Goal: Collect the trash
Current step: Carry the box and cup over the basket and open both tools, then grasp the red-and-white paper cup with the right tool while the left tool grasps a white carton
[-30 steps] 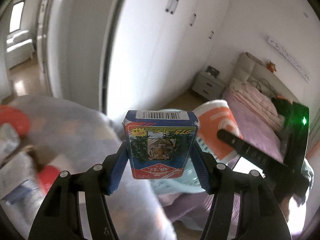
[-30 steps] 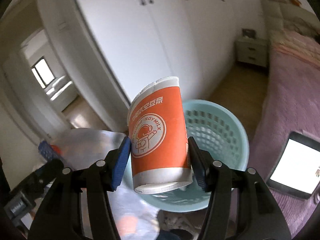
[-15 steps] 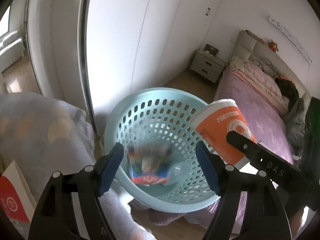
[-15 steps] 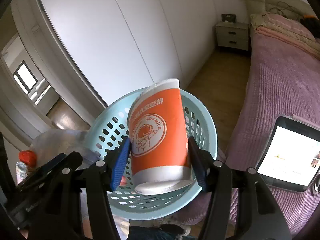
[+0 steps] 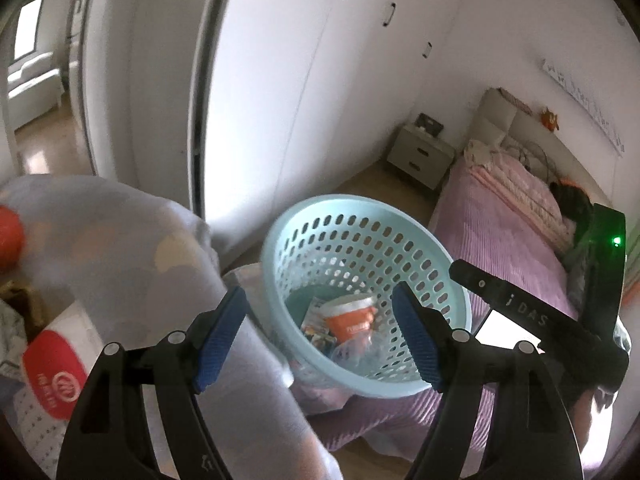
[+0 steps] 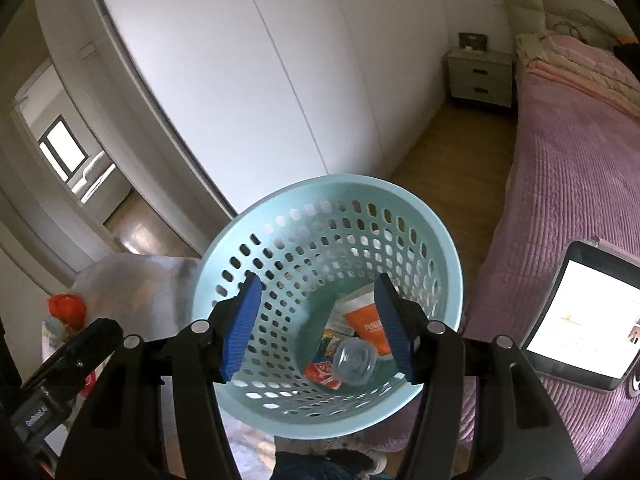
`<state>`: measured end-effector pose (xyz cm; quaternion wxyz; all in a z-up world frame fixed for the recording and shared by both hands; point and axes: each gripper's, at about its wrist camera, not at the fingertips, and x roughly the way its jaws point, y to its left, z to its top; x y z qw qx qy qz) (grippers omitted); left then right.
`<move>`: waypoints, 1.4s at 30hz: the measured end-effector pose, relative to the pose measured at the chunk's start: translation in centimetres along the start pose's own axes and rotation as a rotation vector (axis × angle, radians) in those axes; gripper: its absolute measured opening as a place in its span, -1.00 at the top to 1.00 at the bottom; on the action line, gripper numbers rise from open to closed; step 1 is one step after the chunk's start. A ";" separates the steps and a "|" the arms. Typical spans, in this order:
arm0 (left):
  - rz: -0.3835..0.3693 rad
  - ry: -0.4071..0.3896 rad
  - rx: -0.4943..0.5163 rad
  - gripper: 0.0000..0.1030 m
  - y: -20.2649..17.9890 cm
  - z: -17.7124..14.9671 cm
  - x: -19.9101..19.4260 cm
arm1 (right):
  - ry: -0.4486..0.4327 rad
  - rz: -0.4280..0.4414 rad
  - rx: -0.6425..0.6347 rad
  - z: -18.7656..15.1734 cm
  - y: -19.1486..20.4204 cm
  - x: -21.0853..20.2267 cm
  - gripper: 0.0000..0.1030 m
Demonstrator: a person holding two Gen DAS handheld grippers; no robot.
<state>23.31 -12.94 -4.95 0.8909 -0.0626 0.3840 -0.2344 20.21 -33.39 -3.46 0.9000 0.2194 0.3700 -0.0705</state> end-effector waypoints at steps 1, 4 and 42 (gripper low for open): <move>0.004 -0.008 -0.003 -0.43 0.1 0.0 -0.5 | -0.002 0.006 -0.007 0.0 0.3 -0.2 -0.07; 0.014 -0.035 -0.012 -0.43 0.7 -0.2 -2.4 | -0.014 0.029 -0.037 -0.1 1.7 -1.0 -0.07; 0.304 -0.062 -0.186 -0.22 23.9 -5.4 -15.5 | 0.167 0.345 -0.556 -12.8 27.8 0.7 -0.14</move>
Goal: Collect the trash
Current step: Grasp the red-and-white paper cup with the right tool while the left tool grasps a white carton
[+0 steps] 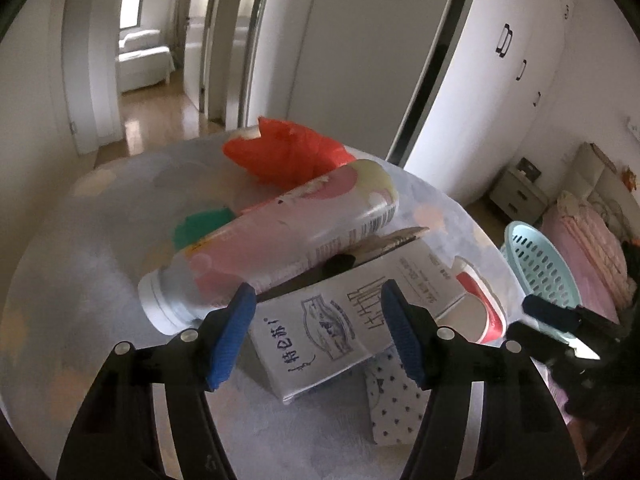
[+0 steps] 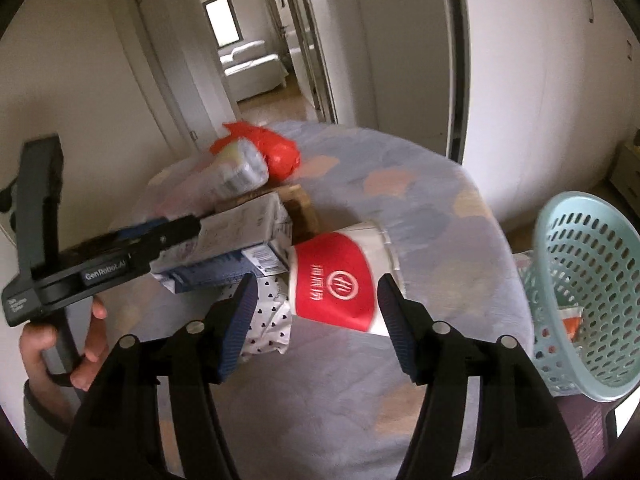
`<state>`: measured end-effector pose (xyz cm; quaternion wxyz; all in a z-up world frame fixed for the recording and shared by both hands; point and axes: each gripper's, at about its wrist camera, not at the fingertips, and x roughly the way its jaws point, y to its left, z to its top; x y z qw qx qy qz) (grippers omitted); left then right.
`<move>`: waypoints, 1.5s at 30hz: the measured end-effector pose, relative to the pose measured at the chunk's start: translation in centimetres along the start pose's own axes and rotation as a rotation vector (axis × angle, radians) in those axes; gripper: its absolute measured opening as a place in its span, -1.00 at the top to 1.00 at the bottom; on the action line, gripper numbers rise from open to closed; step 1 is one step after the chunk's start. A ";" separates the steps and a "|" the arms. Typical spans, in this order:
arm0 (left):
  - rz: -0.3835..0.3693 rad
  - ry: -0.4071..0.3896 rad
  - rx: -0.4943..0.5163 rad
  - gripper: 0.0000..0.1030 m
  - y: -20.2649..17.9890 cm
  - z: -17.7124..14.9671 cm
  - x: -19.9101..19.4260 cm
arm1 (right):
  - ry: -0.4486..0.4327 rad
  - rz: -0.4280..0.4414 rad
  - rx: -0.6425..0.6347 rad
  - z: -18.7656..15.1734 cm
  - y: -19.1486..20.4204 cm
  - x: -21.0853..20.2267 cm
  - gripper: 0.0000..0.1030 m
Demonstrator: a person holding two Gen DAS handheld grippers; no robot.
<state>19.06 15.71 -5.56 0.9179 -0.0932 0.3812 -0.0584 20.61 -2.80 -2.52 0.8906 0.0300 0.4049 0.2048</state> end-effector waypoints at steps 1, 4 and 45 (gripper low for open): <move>-0.003 0.002 0.003 -0.22 -0.1 0.1 0.1 | 0.013 -0.021 0.001 0.0 0.1 0.6 -0.14; -0.022 0.021 0.024 -0.22 -0.9 0.1 0.1 | 0.058 -0.047 0.017 -0.1 -0.1 2.0 -0.14; -0.170 0.232 0.199 -0.41 -5.5 -3.0 -0.7 | 0.043 -0.171 0.007 -2.1 -5.8 -2.4 0.35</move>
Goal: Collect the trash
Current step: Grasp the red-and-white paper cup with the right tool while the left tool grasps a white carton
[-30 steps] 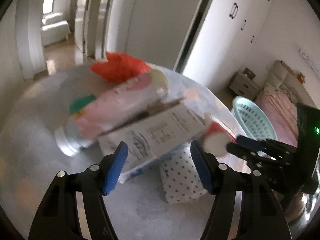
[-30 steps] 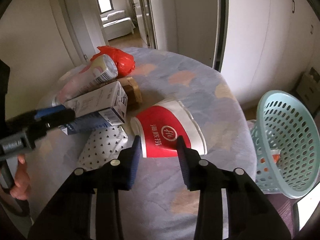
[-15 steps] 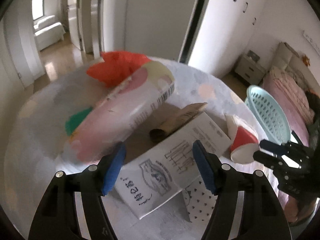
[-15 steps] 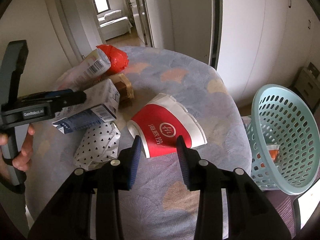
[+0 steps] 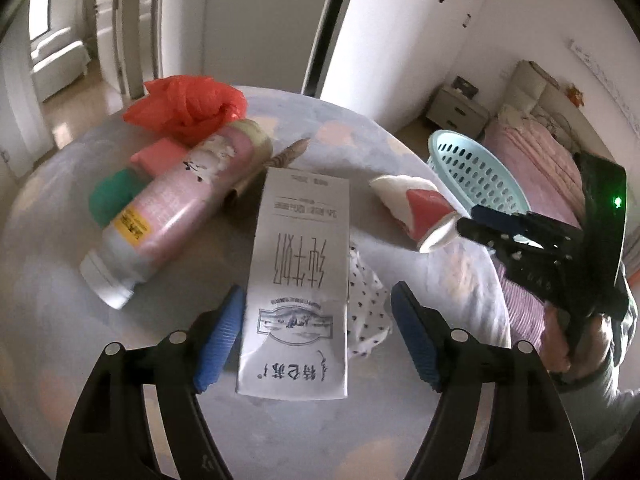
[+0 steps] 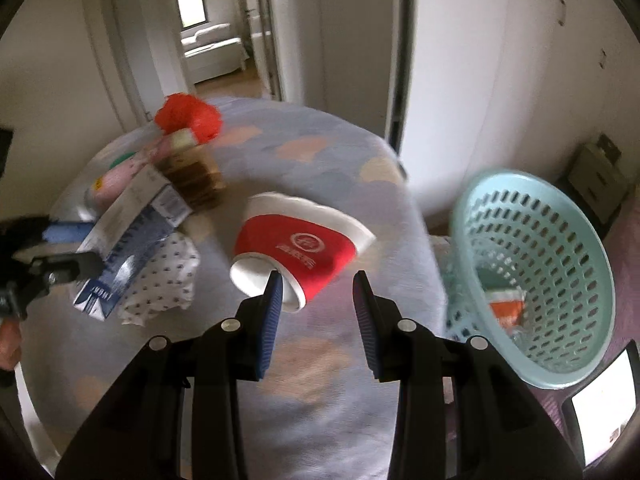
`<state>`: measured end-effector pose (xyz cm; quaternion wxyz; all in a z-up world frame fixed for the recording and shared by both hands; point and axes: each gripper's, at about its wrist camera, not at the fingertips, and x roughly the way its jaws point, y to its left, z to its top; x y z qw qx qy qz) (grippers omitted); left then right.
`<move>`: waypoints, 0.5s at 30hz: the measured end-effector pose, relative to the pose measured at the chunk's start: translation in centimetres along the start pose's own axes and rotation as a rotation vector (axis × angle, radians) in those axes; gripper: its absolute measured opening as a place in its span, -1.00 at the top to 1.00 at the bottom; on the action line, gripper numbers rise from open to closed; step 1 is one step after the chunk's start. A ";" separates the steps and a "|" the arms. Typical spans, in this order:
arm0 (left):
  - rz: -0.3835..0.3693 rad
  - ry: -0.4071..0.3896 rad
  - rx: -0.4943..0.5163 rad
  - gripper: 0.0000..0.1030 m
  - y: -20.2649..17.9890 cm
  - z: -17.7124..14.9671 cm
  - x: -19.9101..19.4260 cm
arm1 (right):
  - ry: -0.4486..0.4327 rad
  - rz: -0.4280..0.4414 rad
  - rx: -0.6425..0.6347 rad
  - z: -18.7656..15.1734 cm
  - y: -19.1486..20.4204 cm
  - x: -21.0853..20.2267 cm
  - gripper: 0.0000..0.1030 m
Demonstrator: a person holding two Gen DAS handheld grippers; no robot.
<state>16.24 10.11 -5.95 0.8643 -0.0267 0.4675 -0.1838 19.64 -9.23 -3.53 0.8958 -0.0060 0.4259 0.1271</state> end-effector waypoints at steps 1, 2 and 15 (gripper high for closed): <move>0.023 0.002 0.000 -0.41 -0.1 -0.1 0.2 | 0.001 0.005 0.018 0.0 -0.6 -0.2 0.35; 0.055 0.004 0.003 -0.41 -0.4 -0.2 0.5 | -0.003 0.009 0.027 0.0 -1.1 -0.4 0.35; 0.160 -0.061 -0.082 0.00 -1.3 -0.7 2.0 | -0.066 0.094 0.147 0.6 -0.8 -0.1 -0.63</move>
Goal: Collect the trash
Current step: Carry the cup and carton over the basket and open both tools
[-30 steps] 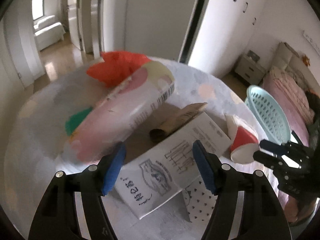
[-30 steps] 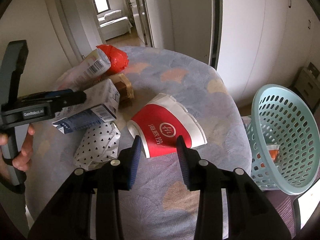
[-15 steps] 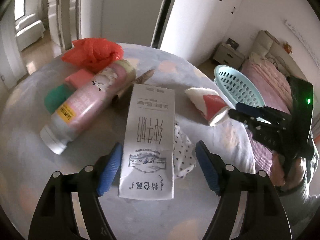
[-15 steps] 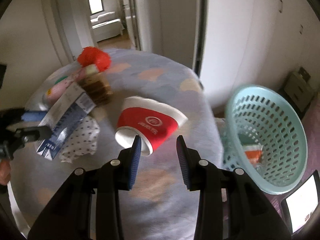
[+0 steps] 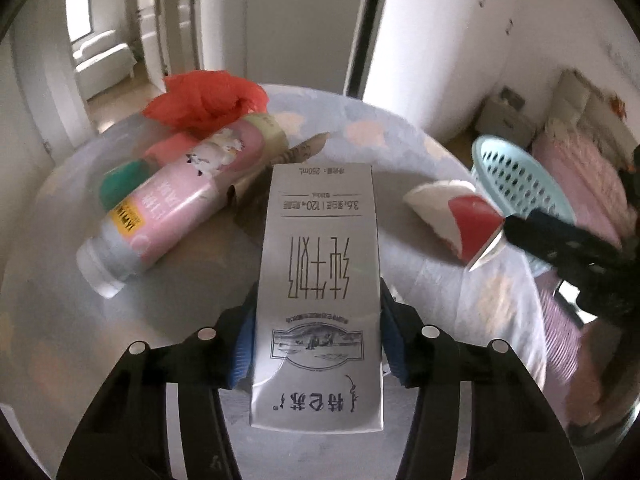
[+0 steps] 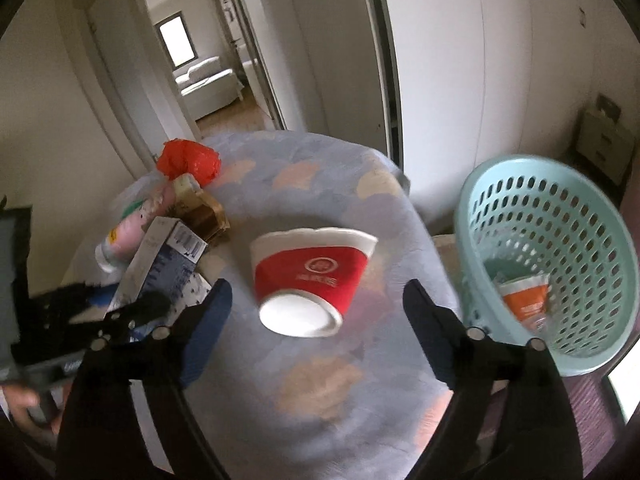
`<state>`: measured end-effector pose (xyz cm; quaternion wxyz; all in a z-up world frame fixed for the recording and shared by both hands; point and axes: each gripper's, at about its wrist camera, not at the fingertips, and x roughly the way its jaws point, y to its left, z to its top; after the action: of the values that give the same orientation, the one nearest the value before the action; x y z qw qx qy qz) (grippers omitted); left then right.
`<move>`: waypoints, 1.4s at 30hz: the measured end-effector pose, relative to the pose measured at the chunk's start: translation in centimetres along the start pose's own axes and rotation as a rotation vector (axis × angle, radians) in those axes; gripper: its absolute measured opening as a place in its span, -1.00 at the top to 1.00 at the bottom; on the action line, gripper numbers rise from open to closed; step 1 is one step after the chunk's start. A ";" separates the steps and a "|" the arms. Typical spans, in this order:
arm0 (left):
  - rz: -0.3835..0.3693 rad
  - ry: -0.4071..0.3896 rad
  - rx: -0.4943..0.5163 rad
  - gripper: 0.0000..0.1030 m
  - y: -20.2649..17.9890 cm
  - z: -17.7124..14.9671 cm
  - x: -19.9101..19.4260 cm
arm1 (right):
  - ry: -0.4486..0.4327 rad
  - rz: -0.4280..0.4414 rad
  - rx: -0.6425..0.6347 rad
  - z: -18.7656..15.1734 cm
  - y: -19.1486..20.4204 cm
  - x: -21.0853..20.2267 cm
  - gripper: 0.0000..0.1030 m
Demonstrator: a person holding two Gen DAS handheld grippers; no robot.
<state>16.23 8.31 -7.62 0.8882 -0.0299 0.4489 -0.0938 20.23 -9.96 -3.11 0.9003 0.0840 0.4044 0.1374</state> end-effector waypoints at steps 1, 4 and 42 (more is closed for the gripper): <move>-0.008 -0.010 -0.016 0.00 0.1 0.0 -0.3 | 0.005 0.003 0.008 0.0 0.1 0.4 -0.63; -0.035 -0.053 -0.070 0.01 0.7 -0.5 -1.2 | 0.027 -0.002 0.034 0.2 0.4 1.7 -0.63; -0.236 -0.226 0.134 0.01 -15.4 8.1 -2.8 | -0.206 -0.253 0.147 4.3 -10.5 -9.7 -0.25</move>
<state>18.99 -6.52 1.54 0.9157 -0.0335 0.3325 -0.2233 19.18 -23.18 3.85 0.9385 0.1119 0.3261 -0.0162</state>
